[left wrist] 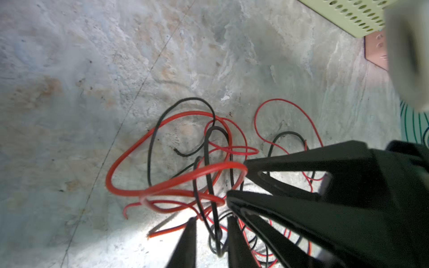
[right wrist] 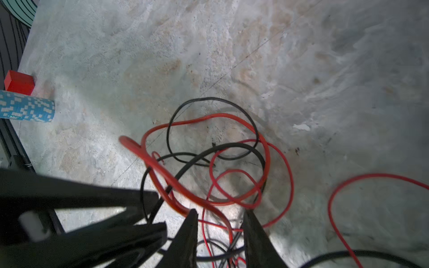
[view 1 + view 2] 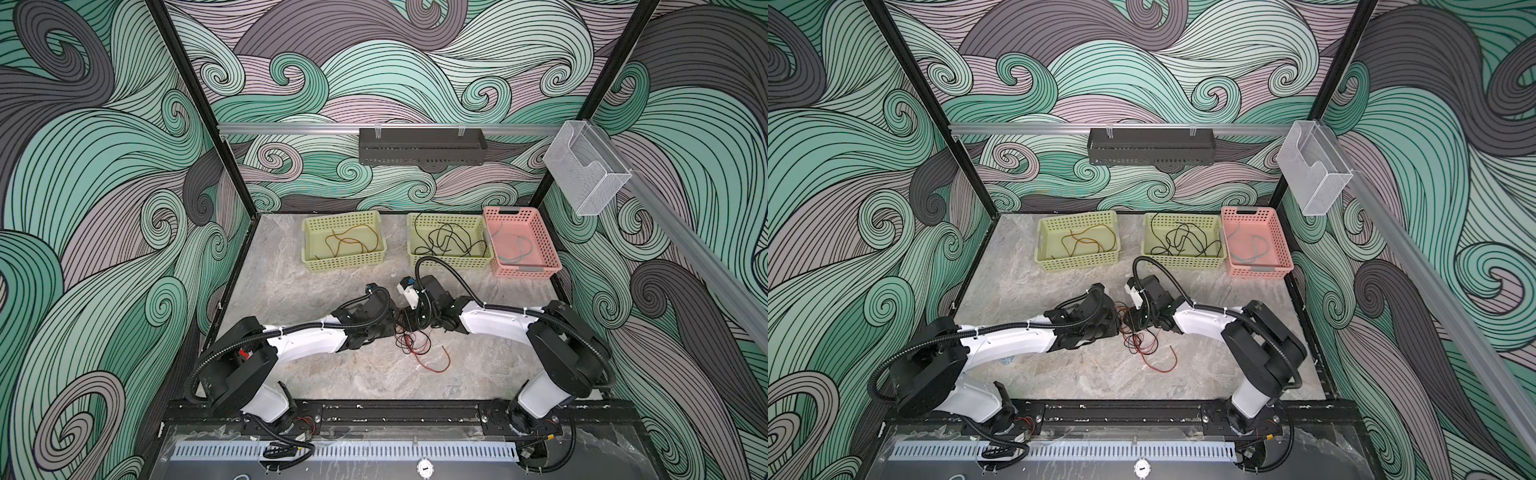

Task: Untangle the cables
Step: 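Pull a red cable up with the right gripper while the left holds black cable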

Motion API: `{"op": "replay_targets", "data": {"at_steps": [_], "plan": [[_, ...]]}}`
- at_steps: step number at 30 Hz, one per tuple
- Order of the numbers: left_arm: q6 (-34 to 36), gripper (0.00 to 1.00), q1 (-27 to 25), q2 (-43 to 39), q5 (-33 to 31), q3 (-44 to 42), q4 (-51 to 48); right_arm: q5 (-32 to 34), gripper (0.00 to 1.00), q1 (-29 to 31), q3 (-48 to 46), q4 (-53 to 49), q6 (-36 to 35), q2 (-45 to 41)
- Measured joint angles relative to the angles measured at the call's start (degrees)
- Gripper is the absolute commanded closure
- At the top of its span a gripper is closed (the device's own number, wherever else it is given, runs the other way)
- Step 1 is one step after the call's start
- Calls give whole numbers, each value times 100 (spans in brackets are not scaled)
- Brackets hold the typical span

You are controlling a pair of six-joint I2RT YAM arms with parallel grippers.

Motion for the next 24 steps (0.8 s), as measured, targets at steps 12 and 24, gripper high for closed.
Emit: {"op": "replay_targets", "data": {"at_steps": [12,24], "plan": [[109,100,68,-1519,-227,-387,-619,365,100,61,42,-129,4,-852],[205,100,352,-2658,-431,-916,-1051,813,100,101,42,-654,-107,-2111]]}}
